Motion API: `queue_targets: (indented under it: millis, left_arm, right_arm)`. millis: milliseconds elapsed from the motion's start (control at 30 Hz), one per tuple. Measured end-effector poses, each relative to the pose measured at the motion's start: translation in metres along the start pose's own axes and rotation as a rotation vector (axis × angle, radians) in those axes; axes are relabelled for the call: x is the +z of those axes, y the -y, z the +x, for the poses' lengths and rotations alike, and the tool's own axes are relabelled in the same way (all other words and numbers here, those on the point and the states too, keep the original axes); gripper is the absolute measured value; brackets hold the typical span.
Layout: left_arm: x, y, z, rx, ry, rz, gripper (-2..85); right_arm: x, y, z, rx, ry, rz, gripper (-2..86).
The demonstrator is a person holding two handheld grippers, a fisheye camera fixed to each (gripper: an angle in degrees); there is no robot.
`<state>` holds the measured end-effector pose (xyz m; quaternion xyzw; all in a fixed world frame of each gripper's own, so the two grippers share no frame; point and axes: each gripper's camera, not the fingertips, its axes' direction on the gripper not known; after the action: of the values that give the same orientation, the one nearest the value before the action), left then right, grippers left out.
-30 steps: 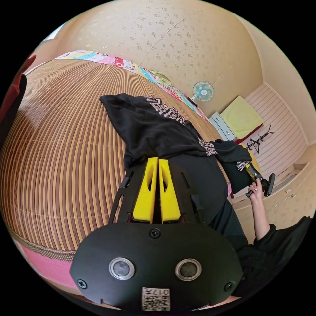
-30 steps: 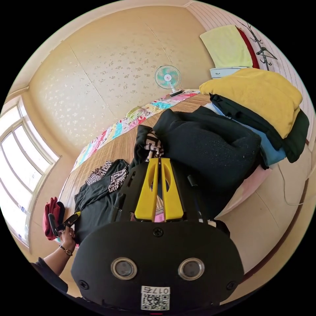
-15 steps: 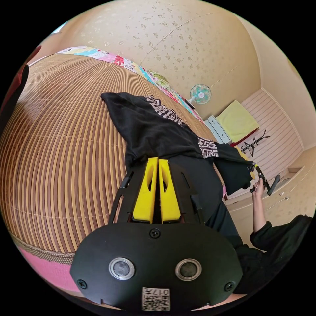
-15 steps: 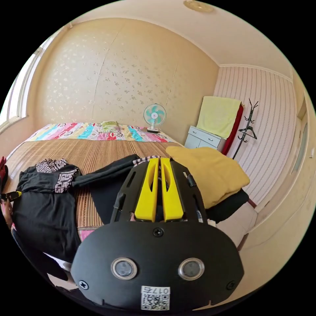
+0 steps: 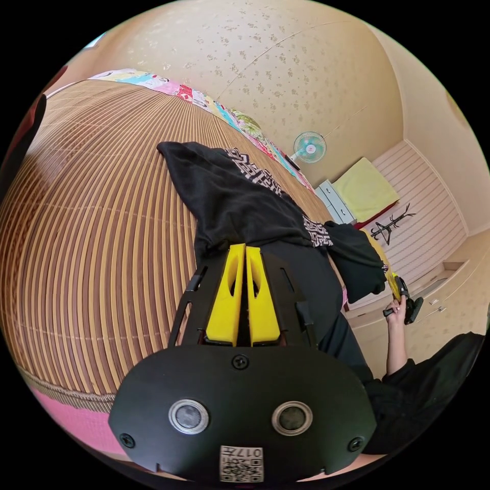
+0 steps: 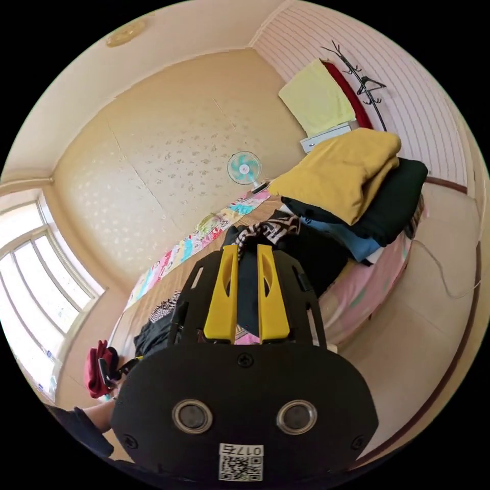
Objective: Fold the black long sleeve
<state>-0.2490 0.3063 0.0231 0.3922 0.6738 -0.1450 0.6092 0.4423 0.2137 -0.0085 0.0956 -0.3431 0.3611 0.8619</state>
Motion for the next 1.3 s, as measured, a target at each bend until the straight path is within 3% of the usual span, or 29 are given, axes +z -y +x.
queue_targets:
  millis: [67,233,300,400,500,600,667,767,900,1000,1167,1233,1300]
  left_arm:
    - [0.0,0.0,0.001,-0.001,-0.004,0.002,-1.0]
    - [0.001,-0.001,0.004,-0.003,-0.009,0.003,-1.0]
    - [0.002,-0.001,0.005,-0.002,-0.006,0.003,-1.0]
    - [0.004,-0.002,0.006,-0.003,-0.007,0.002,-1.0]
    - [0.006,-0.003,0.004,-0.01,-0.022,0.003,-1.0]
    - [0.009,-0.005,0.004,-0.01,-0.024,0.005,-1.0]
    - [0.012,-0.007,0.005,-0.012,-0.026,0.005,-1.0]
    - [0.016,-0.009,0.003,-0.015,-0.032,0.006,-1.0]
    - [0.022,-0.014,0.0,-0.016,-0.047,0.011,-1.0]
    - [0.028,-0.017,-0.005,-0.022,-0.065,0.014,-1.0]
    - [0.04,-0.023,-0.004,-0.015,-0.053,0.016,-1.0]
    - [0.045,-0.025,-0.005,-0.014,-0.052,0.016,-1.0]
    - [0.049,-0.028,-0.004,-0.01,-0.051,0.019,-0.9]
  right_arm:
    - [0.006,0.015,0.017,0.046,0.104,-0.018,7.6]
    - [0.039,0.047,0.042,0.192,0.037,-0.101,6.3]
    - [0.041,0.058,0.03,0.192,0.081,-0.041,4.3]
    - [0.05,0.071,-0.04,0.059,0.175,0.049,3.4]
    - [0.087,0.05,-0.138,-0.121,0.378,0.018,3.7]
    - [0.167,-0.02,-0.233,-0.334,0.595,-0.235,5.5]
    - [0.24,-0.108,-0.279,-0.44,0.643,-0.593,7.7]
    - [0.271,-0.215,-0.272,-0.484,0.579,-0.801,8.7]
    - [0.274,-0.296,-0.226,-0.532,0.47,-0.879,8.6]
    - [0.27,-0.308,-0.184,-0.543,0.332,-0.82,8.2]
    - [0.26,-0.268,-0.133,-0.571,0.029,-0.518,7.8]
    - [0.275,-0.269,-0.119,-0.602,-0.059,-0.49,7.7]
    - [0.312,-0.287,-0.1,-0.646,-0.142,-0.595,7.6]
